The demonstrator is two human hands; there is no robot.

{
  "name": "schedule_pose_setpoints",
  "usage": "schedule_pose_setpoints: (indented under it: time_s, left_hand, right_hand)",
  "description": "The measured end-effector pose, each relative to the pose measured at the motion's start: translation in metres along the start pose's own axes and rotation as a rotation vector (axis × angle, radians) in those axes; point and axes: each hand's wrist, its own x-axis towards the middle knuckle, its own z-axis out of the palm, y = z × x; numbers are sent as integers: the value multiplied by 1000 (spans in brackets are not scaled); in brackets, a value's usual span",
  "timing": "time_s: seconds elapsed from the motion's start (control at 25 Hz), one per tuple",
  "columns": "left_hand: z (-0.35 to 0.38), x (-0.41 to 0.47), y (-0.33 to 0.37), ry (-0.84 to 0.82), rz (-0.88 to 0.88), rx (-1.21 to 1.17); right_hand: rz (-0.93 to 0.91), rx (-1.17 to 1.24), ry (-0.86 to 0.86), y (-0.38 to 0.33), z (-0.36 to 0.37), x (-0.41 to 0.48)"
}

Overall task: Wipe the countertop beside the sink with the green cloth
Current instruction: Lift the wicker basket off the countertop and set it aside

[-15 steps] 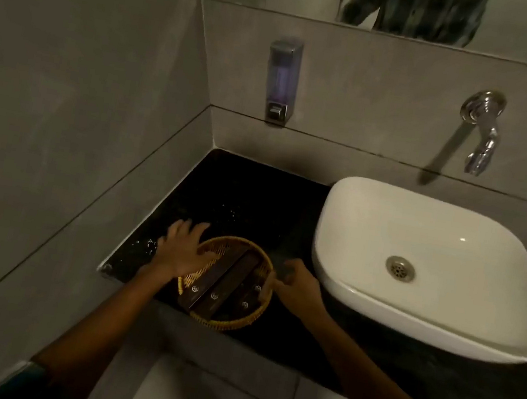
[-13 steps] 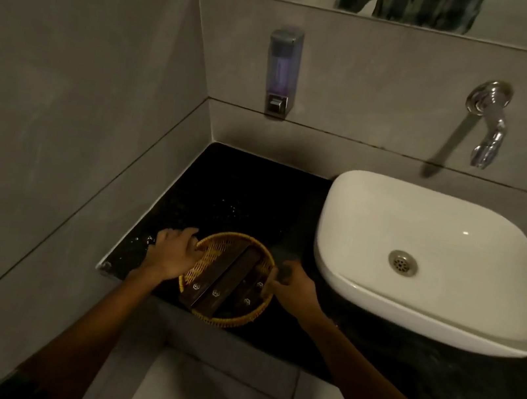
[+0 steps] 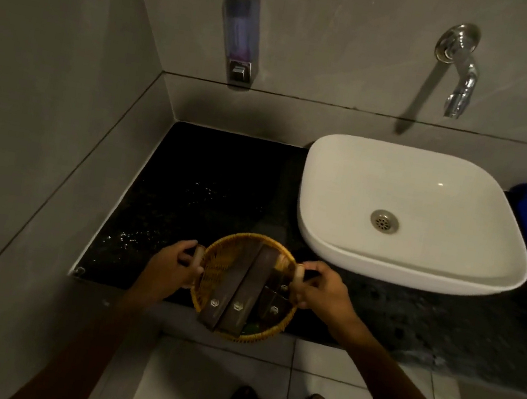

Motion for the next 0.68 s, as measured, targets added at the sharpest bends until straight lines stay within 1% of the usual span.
schedule_pose_setpoints:
  time_s: [0.12, 0.24, 0.36, 0.44, 0.48, 0.56, 0.64, 0.68]
  left_hand:
    - [45, -12, 14, -85, -1, -54]
    - [91, -18, 23, -118, 28, -46]
    - [114, -21, 27, -99, 39, -43]
    - [116, -19, 28, -79, 45, 33]
    - [116, -19, 30, -51, 58, 111]
    - [114, -17, 41, 105, 136, 241]
    - [121, -11, 68, 259, 286, 261]
    - [132, -6, 87, 280, 369, 246]
  right_hand:
    - [82, -33, 101, 24, -41, -14]
    - [111, -129, 209, 39, -72, -18]
    - [129, -154, 199, 48, -88, -20]
    - [99, -175, 185, 51, -92, -20]
    - [65, -210, 194, 53, -95, -20]
    - [-5, -254, 263, 56, -107, -20]
    - [-44, -230, 350, 61, -127, -20]
    - [-62, -209, 383, 64, -140, -20]
